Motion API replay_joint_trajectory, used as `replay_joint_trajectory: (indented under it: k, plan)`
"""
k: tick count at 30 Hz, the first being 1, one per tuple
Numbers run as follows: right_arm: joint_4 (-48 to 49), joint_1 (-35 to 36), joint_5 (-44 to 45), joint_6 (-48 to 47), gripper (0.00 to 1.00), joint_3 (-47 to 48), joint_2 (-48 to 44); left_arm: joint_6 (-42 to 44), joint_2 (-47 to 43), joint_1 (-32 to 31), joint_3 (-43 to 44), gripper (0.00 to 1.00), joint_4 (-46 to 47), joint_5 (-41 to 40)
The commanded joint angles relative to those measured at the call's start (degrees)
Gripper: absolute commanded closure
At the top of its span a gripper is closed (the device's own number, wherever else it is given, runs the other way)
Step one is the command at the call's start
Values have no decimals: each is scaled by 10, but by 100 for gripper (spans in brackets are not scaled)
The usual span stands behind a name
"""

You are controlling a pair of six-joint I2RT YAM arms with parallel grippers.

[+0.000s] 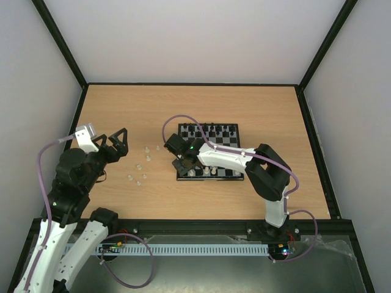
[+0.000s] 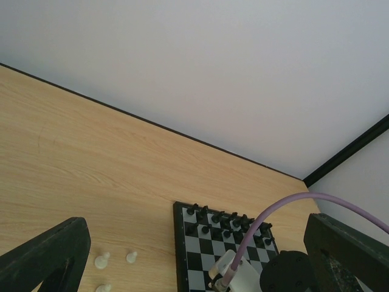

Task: Set up the chess pieces on the board
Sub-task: Place the chess piece on the chessboard, then pick up the chess piece at the center of the board.

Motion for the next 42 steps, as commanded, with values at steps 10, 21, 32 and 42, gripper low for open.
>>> replay_joint_trajectory:
  k: [10,21,32,42]
  plan:
    - [-2,-3,7,1,75,6,23,2,-4,2,-6,0,9,-1]
    - [14,-2,22,7,67,25,-38,7,-2,3,-7,1,16,26]
    - [11,49,-94,-20,55,106,17,-2,-18,2,7,1,11,2]
    - [-6,88,-151,-30,55,215,124,-2,-57,2,21,1,5,-2]
